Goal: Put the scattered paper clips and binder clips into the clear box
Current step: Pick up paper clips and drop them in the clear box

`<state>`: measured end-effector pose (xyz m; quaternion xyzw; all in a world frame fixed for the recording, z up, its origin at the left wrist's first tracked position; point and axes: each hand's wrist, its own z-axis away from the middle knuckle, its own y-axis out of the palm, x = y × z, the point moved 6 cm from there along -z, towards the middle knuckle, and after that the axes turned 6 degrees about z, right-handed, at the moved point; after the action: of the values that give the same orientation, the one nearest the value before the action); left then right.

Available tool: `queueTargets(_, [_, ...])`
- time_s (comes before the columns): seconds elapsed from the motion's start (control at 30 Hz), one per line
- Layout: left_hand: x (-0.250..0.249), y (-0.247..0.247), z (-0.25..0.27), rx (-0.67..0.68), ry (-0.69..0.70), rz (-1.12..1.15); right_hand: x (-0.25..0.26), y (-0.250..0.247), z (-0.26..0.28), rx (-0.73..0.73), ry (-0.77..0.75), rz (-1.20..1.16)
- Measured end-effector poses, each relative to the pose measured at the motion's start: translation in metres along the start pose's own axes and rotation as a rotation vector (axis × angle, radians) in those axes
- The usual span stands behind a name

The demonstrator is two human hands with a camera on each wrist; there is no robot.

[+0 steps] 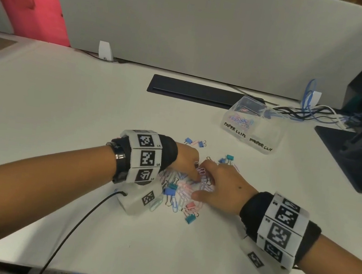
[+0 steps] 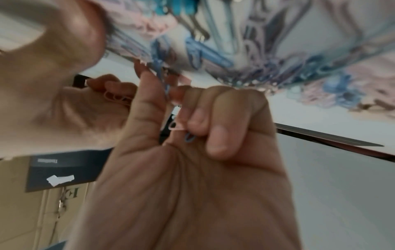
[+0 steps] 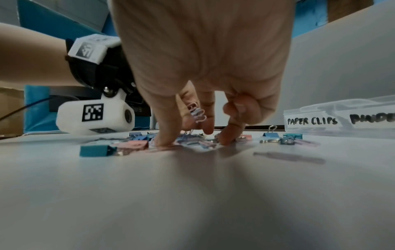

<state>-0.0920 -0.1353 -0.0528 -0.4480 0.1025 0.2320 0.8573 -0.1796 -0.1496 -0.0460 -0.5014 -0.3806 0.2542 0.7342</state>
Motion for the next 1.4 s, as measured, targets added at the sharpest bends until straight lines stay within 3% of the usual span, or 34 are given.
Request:
queueTargets(0.17, [0.017,-0.012,0.011,-0.03,-0.091,0.168,-0.003,0.001,-0.01,0.034,0.044,0.007])
queueTargets(0.3, [0.034,-0.028,0.02,-0.121,-0.096,0.676,-0.002,0.001,-0.015,0.041,0.03,0.011])
queueTargets(0.4, [0.045,-0.034,0.026,-0.189,-0.08,0.925,-0.002,0.003,-0.016,0.023,0.01,0.096])
queueTargets(0.63, [0.052,-0.029,0.025,-0.179,0.016,1.312,0.008,0.007,-0.009,0.109,-0.028,0.351])
queueTargets(0.77, [0.049,-0.024,0.025,-0.127,0.063,1.426,0.005,0.003,-0.01,0.142,0.016,0.342])
queueTargets(0.97, [0.052,-0.019,0.027,-0.085,0.096,1.525,-0.01,-0.013,-0.017,0.042,0.156,-0.166])
queueTargets(1.27, [0.068,-0.02,0.031,-0.157,0.07,1.409,-0.018,-0.001,-0.024,0.195,0.333,-1.123])
queueTargets(1.4, [0.072,-0.019,0.038,-0.124,0.065,1.339,-0.01,-0.002,-0.026,0.248,0.308,-1.327])
